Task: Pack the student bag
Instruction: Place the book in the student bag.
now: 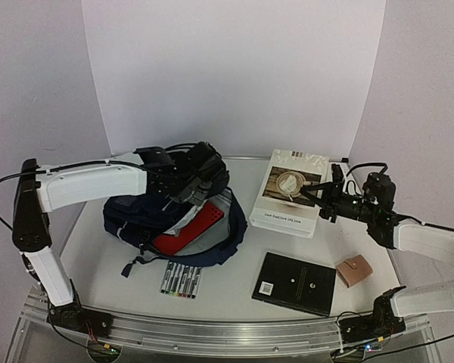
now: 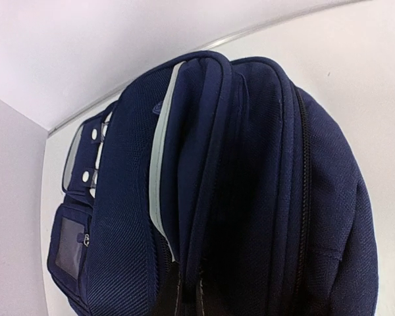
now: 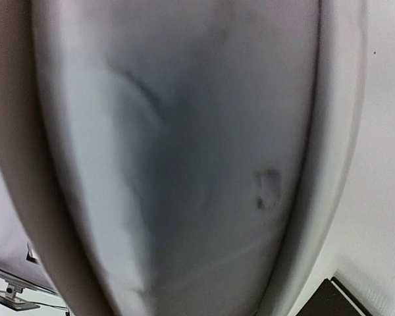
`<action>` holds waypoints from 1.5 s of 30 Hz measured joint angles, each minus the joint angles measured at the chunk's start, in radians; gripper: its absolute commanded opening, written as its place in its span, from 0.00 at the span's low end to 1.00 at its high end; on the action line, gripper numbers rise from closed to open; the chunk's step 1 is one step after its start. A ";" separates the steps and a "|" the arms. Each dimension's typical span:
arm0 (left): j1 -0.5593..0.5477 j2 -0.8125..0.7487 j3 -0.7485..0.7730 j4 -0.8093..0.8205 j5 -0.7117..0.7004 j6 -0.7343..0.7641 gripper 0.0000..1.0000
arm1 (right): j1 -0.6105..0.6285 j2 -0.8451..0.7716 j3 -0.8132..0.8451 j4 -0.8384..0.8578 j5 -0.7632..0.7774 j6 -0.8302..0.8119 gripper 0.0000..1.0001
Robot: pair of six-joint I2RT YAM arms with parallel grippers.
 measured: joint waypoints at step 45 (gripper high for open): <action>0.015 -0.123 0.008 0.123 0.402 0.108 0.00 | 0.539 0.756 0.288 0.331 0.577 0.431 0.33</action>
